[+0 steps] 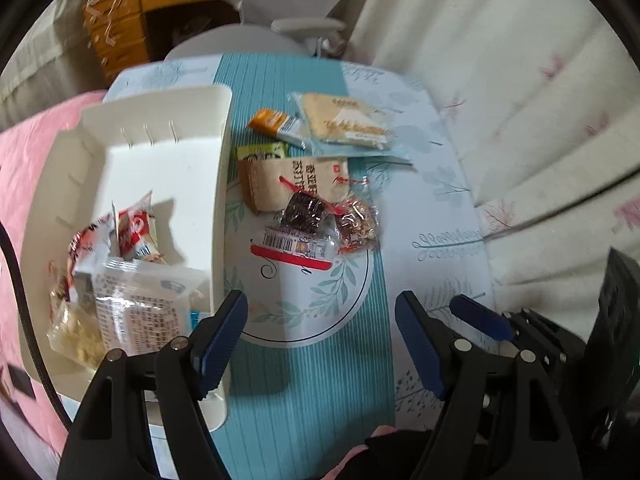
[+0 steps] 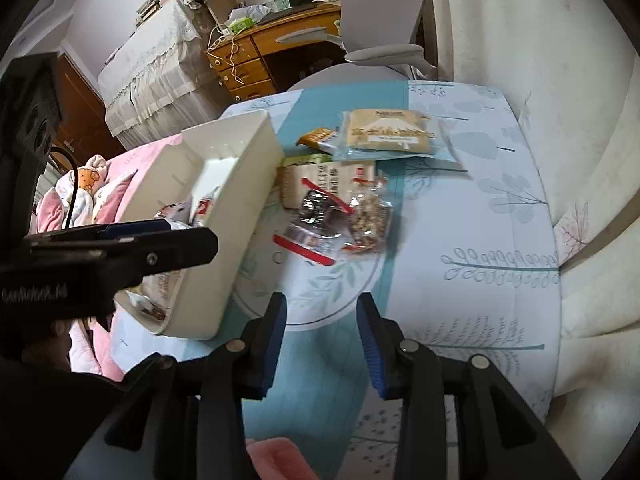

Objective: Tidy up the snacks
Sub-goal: 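Reach both tools back to the remaining nut-cluster bags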

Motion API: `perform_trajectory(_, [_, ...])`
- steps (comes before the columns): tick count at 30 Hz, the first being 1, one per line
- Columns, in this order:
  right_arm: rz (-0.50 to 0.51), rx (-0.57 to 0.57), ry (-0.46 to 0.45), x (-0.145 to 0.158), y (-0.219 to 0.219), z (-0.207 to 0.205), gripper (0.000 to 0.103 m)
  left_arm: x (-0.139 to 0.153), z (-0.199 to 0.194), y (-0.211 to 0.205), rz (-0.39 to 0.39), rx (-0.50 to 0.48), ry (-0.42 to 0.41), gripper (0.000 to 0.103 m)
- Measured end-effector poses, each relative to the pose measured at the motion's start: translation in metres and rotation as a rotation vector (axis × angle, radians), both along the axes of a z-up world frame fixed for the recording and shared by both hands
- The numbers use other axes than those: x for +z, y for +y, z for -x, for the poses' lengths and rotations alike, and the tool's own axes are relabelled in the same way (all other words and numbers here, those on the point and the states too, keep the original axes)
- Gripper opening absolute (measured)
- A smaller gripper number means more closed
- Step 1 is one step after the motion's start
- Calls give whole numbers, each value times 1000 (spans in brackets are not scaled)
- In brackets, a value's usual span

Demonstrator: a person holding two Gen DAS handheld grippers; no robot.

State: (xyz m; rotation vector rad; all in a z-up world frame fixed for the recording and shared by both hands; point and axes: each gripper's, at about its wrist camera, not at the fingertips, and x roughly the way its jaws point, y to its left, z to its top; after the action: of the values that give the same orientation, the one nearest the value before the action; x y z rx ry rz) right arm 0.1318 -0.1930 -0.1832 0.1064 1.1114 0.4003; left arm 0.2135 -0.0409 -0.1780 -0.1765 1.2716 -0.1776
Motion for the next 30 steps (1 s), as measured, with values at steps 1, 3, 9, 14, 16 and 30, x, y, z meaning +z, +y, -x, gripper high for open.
perform_trajectory(1, [4,4,-3,-3,-2,-2,39,-3,-4,-2,-6,11,13,75])
perform_trajectory(3, [15,16,-16,-7,-5,-5,42,-9,-14,-7,-24,38,37,75])
perform_trajectory(9, [46,62,-91,-22,-5,-20,42,-28,-47,-20,-81,93,100,75])
perform_trajectory(14, [54,80,-156,-35,-1,-33,42,-50,-74,-33,-129,89,170,75])
perform_trajectory(16, [65,84,-198,-41,2,-40,42,-62,-83,-39,-154,66,203,75])
perform_trajectory(30, [74,128,-237,-90,17,-70,42,-113,-124,-58,-253,47,278,75])
